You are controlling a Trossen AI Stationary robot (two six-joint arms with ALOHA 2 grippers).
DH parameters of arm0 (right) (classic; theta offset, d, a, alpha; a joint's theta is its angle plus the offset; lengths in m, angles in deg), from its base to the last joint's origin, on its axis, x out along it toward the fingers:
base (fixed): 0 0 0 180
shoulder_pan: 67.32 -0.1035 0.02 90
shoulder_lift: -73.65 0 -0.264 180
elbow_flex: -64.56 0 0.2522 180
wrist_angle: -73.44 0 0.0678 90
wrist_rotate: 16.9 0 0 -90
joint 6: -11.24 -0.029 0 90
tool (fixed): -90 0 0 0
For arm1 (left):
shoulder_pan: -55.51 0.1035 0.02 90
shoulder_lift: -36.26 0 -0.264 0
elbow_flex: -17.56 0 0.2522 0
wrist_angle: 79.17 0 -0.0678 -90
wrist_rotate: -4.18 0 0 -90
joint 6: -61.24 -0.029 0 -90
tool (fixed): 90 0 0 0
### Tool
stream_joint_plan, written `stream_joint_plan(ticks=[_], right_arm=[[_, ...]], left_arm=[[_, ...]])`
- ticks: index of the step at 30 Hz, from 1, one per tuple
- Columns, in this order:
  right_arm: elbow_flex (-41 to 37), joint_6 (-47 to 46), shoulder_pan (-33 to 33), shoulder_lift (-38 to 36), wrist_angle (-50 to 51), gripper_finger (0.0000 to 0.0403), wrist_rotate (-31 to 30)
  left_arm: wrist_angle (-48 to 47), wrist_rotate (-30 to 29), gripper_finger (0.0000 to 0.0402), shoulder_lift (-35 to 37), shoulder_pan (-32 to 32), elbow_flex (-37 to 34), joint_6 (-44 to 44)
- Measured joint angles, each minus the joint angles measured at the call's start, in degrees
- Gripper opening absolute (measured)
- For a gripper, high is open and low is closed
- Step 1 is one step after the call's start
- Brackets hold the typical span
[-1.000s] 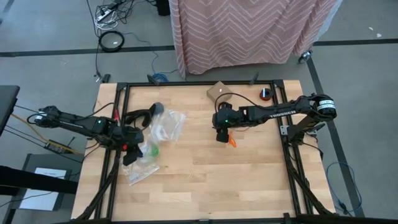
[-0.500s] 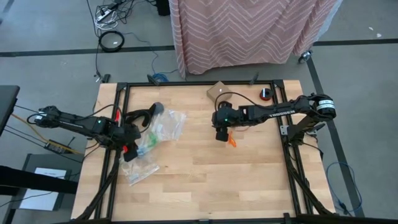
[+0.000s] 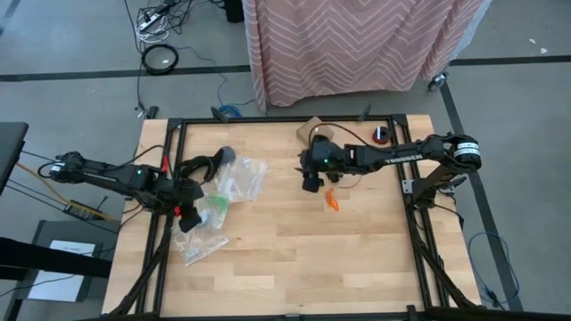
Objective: Sort rubber bands
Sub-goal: Open the transparent zip bag
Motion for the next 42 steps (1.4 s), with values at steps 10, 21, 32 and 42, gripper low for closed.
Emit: stream_joint_plan(ticks=[10,21,32,42], right_arm=[[0.00,-2.64,3.47,0.02,-5.50,0.0199,1.03],[0.00,-3.21,4.07,0.02,-5.56,0.0196,3.87],[-0.20,-3.21,3.94,0.02,-6.23,0.0195,6.15],[-5.46,-3.21,3.94,0.04,-10.58,0.0194,7.52]], left_arm=[[18.82,-20.31,0.0062,-0.05,0.11,0.00,3.68],[19.09,-45.87,0.0062,-5.25,8.28,0.00,-4.20],[17.19,-37.13,0.0062,-16.91,16.38,-0.02,-3.06],[20.49,-26.42,0.0062,-24.83,23.34,-0.02,-3.48]])
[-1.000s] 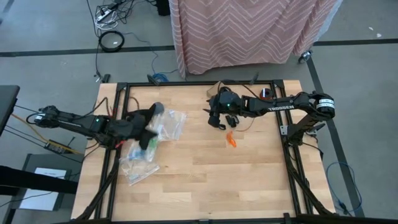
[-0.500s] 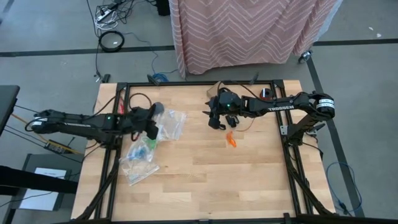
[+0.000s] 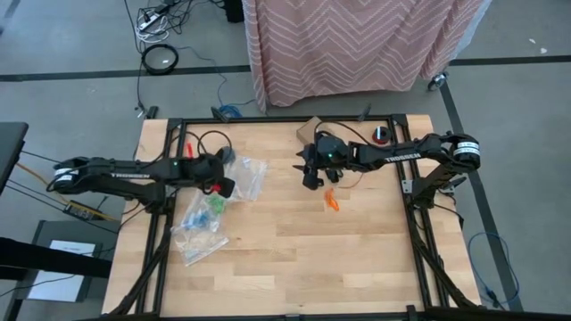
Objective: Sort rubber bands
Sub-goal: Open the transparent zip bag
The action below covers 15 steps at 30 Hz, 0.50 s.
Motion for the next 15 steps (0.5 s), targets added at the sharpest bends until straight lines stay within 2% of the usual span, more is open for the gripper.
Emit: stream_joint_plan(ticks=[8,15], right_arm=[[-2.76,-0.04,-0.02,0.00,-3.68,0.0196,0.00],[-2.78,-0.04,-0.20,0.00,-5.40,0.0195,1.62]], left_arm=[[-0.09,7.68,0.0062,-3.39,5.78,-0.02,-1.40],[0.30,9.73,0.0062,-5.82,9.77,-0.08,-4.22]])
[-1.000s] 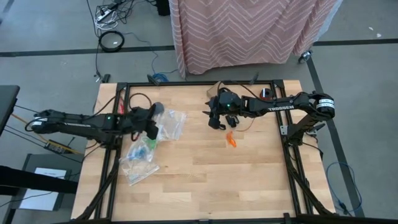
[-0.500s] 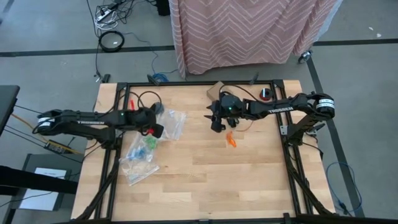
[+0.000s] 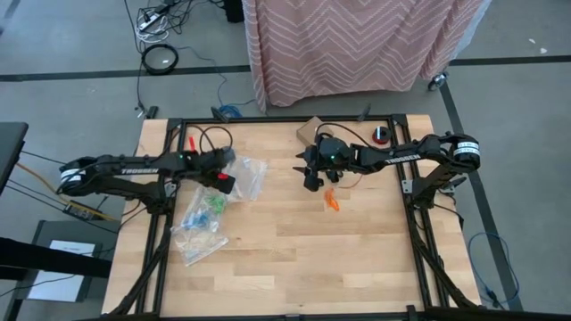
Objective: Sort rubber bands
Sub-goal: Open the transparent zip bag
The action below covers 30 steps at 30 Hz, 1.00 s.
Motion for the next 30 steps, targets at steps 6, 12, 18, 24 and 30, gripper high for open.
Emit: stream_joint_plan(ticks=[6,12,18,24,30], right_arm=[[-0.01,0.09,-0.09,0.00,-0.95,0.0194,1.38],[-0.02,0.11,-0.81,0.00,-1.05,0.0195,1.37],[-0.02,0.70,-1.75,0.00,-1.15,0.0194,1.42],[-0.02,0.70,-1.78,0.00,-1.71,0.0194,1.39],[-0.02,0.70,-2.32,0.00,-1.91,0.0192,1.37]], left_arm=[[3.14,2.30,0.0062,-2.71,2.69,-0.08,-3.09],[10.08,7.71,0.0062,-3.95,5.18,-4.61,-3.20],[18.85,13.30,0.0062,-3.59,5.82,-7.76,-1.22],[23.23,15.79,0.0062,-5.78,5.77,-7.88,0.74],[36.19,19.40,0.0037,-12.27,5.55,-9.07,2.48]])
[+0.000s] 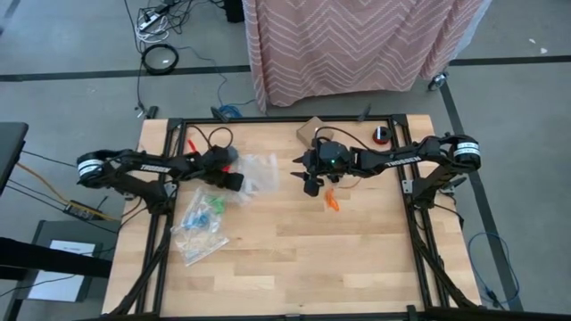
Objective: Sort rubber bands
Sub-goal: Open the transparent zip bag
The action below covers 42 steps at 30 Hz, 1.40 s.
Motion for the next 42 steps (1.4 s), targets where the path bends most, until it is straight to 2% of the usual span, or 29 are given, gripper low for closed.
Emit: stream_joint_plan(ticks=[3,8,13,16,20,23,27,32,34,39,42], right_arm=[[0.00,0.00,-0.28,0.00,-0.21,0.0192,0.00],[0.00,0.00,-0.35,0.00,-0.86,0.0184,-0.03],[0.00,2.15,-0.76,0.00,-1.20,0.0182,-0.62],[0.00,7.14,-2.61,0.00,-1.10,0.0186,-2.64],[0.00,18.03,-6.47,0.00,-0.68,0.0193,-6.31],[0.05,22.11,-8.83,1.14,-2.36,0.0196,-8.75],[1.30,19.42,-9.86,6.27,-2.23,0.0195,-11.59],[7.87,19.34,-10.12,15.43,-1.51,0.0196,-17.44],[11.96,19.38,-10.14,18.55,3.55,0.0197,-19.23],[24.20,18.90,-10.44,24.90,24.32,0.0196,-21.32],[31.38,19.17,-11.32,27.89,33.28,0.0196,-21.50]], left_arm=[[3.56,1.08,0.0008,-1.93,-0.02,-0.06,0.40],[7.78,1.50,0.0003,-1.17,-0.04,-0.02,1.45],[17.92,2.30,0.0002,0.09,-0.45,0.35,3.71],[21.57,2.83,0.0002,0.12,-1.11,0.44,4.94],[20.04,3.02,0.0001,0.06,-1.18,0.32,2.14],[20.23,2.95,0.0001,0.08,-1.18,0.34,0.20],[20.09,2.84,0.0001,0.12,-1.18,0.34,-1.46],[19.53,3.21,0.0001,0.18,-1.18,0.43,-4.11],[19.12,4.08,0.0001,0.17,-1.18,0.45,-5.07],[17.56,6.33,0.0001,0.21,-1.18,0.39,-6.32],[15.76,4.54,0.0001,0.22,-0.99,0.44,-7.69]])
